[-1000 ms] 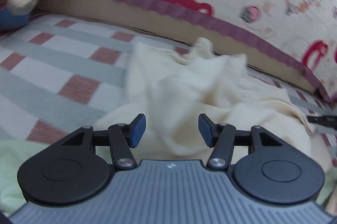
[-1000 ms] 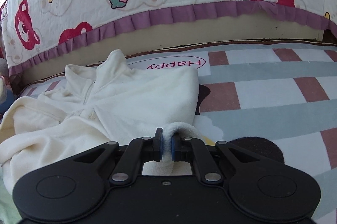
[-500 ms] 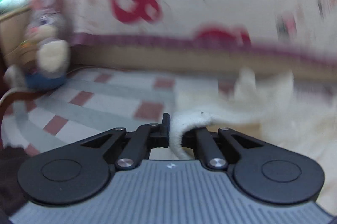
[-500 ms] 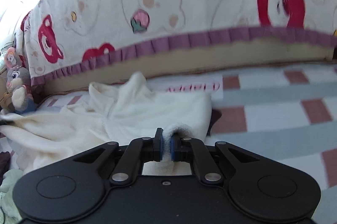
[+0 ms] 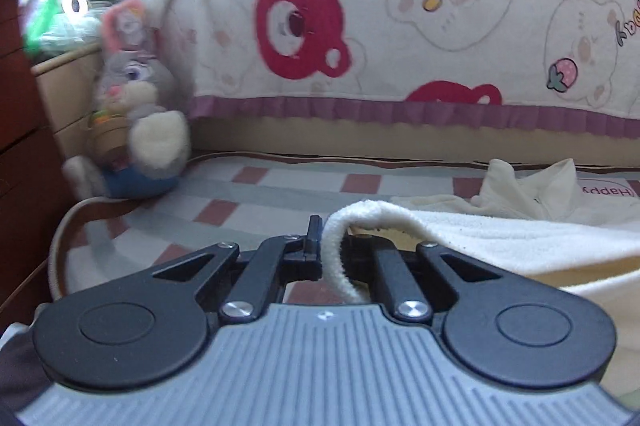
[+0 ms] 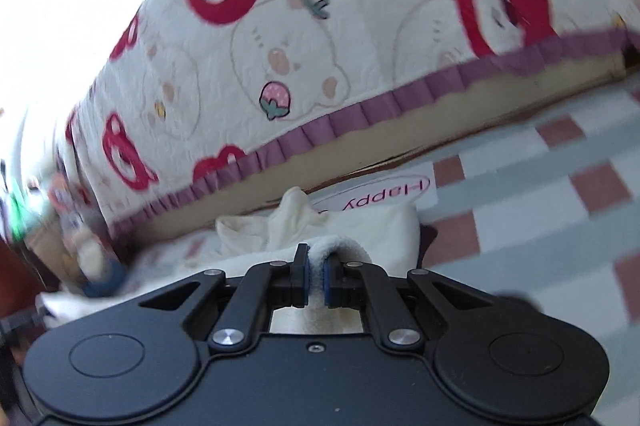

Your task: Fold clothes

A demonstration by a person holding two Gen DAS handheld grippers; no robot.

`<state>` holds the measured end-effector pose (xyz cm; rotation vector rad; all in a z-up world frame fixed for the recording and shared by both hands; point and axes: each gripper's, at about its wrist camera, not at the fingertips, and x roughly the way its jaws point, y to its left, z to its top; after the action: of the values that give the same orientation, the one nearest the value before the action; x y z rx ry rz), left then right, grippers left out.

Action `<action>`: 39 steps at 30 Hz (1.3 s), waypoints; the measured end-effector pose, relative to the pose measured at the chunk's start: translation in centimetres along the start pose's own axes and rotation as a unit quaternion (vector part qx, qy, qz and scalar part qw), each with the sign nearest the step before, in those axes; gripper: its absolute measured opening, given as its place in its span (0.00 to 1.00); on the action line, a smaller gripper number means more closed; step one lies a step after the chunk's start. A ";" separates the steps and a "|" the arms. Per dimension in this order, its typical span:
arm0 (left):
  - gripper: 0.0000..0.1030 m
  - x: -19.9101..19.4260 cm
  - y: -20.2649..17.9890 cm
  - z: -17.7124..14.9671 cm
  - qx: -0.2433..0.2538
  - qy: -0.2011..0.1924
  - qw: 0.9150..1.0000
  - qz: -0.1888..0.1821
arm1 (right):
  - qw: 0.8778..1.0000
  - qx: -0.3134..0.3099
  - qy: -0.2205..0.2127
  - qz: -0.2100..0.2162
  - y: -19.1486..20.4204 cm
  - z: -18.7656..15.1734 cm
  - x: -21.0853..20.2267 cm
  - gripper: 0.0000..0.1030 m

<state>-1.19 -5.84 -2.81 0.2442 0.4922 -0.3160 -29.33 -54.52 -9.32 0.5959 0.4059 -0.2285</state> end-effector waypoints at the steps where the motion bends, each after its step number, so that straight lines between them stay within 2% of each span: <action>1: 0.04 1.7 0.0 0.6 0.014 0.006 1.000 -0.003 | 1.000 -0.017 0.001 0.002 0.3 0.8 0.8 0.07; 3: 0.04 5.7 -0.4 2.1 0.020 0.023 0.999 -0.016 | 0.998 -0.055 -0.004 0.002 0.8 2.4 2.5 0.07; 5: 0.04 9.8 -0.4 4.0 -0.015 0.048 0.998 -0.029 | 0.998 -0.065 -0.014 0.002 0.9 4.2 5.0 0.07; 7: 0.09 13.8 -0.7 5.7 -0.062 0.070 0.995 -0.041 | 0.999 -0.012 -0.034 -0.002 -0.3 5.6 7.7 0.07; 8: 0.14 15.8 -1.1 6.2 -0.072 0.078 0.993 -0.045 | 0.999 0.029 -0.040 0.000 -1.3 5.7 9.2 0.07; 10: 0.34 18.9 -2.8 6.4 -0.052 0.091 0.994 -0.039 | 0.997 0.055 -0.060 -0.003 -2.9 4.6 12.0 0.09; 11: 0.49 20.2 -3.8 6.2 -0.038 0.101 0.994 -0.031 | 0.997 0.052 -0.061 -0.015 -3.8 3.6 13.5 0.09; 12: 0.51 21.0 -4.5 5.7 -0.032 0.112 0.993 -0.028 | 0.996 0.063 -0.052 -0.034 -4.9 2.6 14.7 0.10; 13: 0.51 21.2 -4.7 5.1 -0.044 0.116 0.992 -0.040 | 0.994 0.095 -0.037 -0.040 -6.4 1.4 15.5 0.18; 15: 0.51 20.7 -3.8 3.7 -0.104 0.115 0.985 -0.074 | 0.986 0.165 -0.023 -0.031 -9.1 0.0 15.9 0.18; 16: 0.51 20.4 -3.2 2.9 -0.136 0.114 0.980 -0.090 | 0.984 0.174 -0.017 -0.023 -10.0 0.1 16.0 0.18; 18: 0.51 20.1 -1.8 1.0 -0.202 0.129 0.965 -0.107 | 0.987 0.156 -0.013 -0.030 -10.8 1.3 15.8 0.18; 20: 0.51 19.7 -0.7 -0.9 -0.239 0.139 0.953 -0.121 | 0.993 0.113 -0.003 -0.034 -10.5 2.7 15.7 0.18; 22: 0.51 18.9 -0.7 -2.2 -0.226 0.140 0.956 -0.121 | 0.998 0.055 0.011 -0.028 -9.5 3.6 15.6 0.18; 24: 0.51 18.0 -1.3 -2.9 -0.192 0.139 0.965 -0.113 | 1.000 -0.011 0.027 -0.010 -8.2 3.8 15.5 0.23; 25: 0.51 17.7 -1.7 -3.0 -0.178 0.137 0.968 -0.111 | 0.998 -0.044 0.034 -0.001 -7.5 3.9 15.5 0.30; 27: 0.51 17.2 -2.3 -3.1 -0.150 0.134 0.974 -0.107 | 0.993 -0.110 0.050 0.018 -6.1 4.2 15.4 0.36; 28: 0.51 16.9 -2.6 -3.2 -0.136 0.132 0.976 -0.105 | 0.991 -0.117 0.064 0.023 -5.4 3.9 15.5 0.42; 31: 0.51 16.3 -2.8 -2.7 -0.144 0.122 0.976 -0.111 | 0.991 -0.067 0.112 0.028 -3.9 3.5 16.7 0.44; 32: 0.51 15.9 -2.8 -2.4 -0.150 0.116 0.975 -0.114 | 0.990 -0.080 0.115 0.029 -3.3 3.1 16.8 0.44; 35: 0.51 14.3 -2.3 -2.1 -0.161 0.092 0.975 -0.122 | 0.979 -0.159 0.130 -0.014 -1.7 1.8 17.5 0.44; 39: 0.53 11.8 -1.1 -2.2 -0.167 0.053 0.975 -0.134 | 0.980 -0.134 0.130 -0.063 -2.6 1.3 18.2 0.45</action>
<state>7.30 -9.02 -10.67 -0.1356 0.6772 -0.4790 -13.42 -59.03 -17.50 0.3338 0.7160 -0.2127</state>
